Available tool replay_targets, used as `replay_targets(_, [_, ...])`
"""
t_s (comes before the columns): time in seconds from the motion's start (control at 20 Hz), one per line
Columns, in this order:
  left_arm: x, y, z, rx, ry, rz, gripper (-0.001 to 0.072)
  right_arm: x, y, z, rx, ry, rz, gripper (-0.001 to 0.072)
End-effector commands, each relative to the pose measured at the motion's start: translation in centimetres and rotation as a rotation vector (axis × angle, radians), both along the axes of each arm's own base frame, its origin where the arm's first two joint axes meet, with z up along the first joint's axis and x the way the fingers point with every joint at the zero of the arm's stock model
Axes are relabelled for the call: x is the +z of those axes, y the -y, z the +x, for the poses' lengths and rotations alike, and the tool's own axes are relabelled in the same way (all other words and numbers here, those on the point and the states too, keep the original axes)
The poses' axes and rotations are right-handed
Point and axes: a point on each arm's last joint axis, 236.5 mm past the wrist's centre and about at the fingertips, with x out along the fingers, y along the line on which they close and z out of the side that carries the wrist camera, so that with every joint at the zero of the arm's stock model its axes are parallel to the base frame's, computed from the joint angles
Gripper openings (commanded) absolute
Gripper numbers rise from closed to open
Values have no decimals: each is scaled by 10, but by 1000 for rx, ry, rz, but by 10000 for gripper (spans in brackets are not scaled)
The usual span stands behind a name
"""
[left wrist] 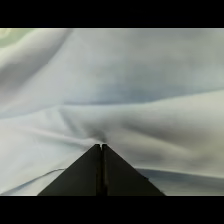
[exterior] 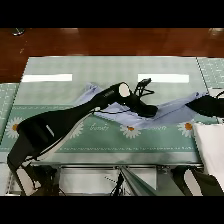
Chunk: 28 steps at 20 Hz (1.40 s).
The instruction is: Fold the shirts.
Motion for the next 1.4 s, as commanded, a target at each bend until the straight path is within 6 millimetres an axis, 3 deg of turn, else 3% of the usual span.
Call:
replay_targets(0.0, [33, -30, 54, 81, 5, -51, 23, 4, -5, 1, 1, 12, 26, 27])
replay_targets(0.15, [69, -113, 114, 173, 23, -56, 24, 16, -22, 6, 31, 50, 86, 27])
replay_targets(0.3, [113, -216, 155, 323, 56, -56, 24, 43, -62, 16, 137, 138, 143, 27])
replay_targets(0.35, [132, -249, 159, 377, 96, -63, 24, 52, -75, 26, 166, 162, 153, 27])
replay_targets(0.45, [164, -303, 148, 453, 197, -68, 24, 62, -109, 47, 240, 182, 181, 27])
replay_targets(0.6, [194, -363, 109, 632, 310, -72, 24, 50, -184, 81, 369, 142, 219, 28])
replay_targets(0.7, [196, -376, 69, 695, 358, -75, 24, 20, -240, 95, 466, 70, 224, 28])
replay_targets(0.85, [179, -373, 10, 698, 383, -82, 24, -32, -313, 112, 574, 7, 206, 28])
replay_targets(0.95, [170, -374, -9, 724, 401, -91, 24, -63, -348, 124, 595, -28, 207, 28])
replay_targets(1.15, [160, -370, -24, 706, 380, -88, 24, -105, -378, 132, 607, -132, 226, 28])
replay_targets(1.35, [160, -371, -23, 708, 381, -88, 24, -112, -390, 137, 566, -164, 299, 29])
